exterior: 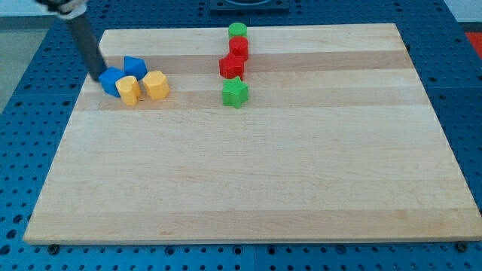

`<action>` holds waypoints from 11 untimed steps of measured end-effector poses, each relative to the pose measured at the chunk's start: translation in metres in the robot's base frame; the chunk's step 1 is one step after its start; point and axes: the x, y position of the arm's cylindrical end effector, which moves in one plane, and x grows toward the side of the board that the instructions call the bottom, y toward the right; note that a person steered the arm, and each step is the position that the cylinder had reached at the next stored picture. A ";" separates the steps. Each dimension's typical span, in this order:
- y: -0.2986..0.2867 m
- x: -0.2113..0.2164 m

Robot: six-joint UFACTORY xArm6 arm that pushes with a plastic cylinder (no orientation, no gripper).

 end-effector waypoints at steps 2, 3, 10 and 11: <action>0.003 0.050; 0.038 0.053; 0.059 0.014; 0.059 0.054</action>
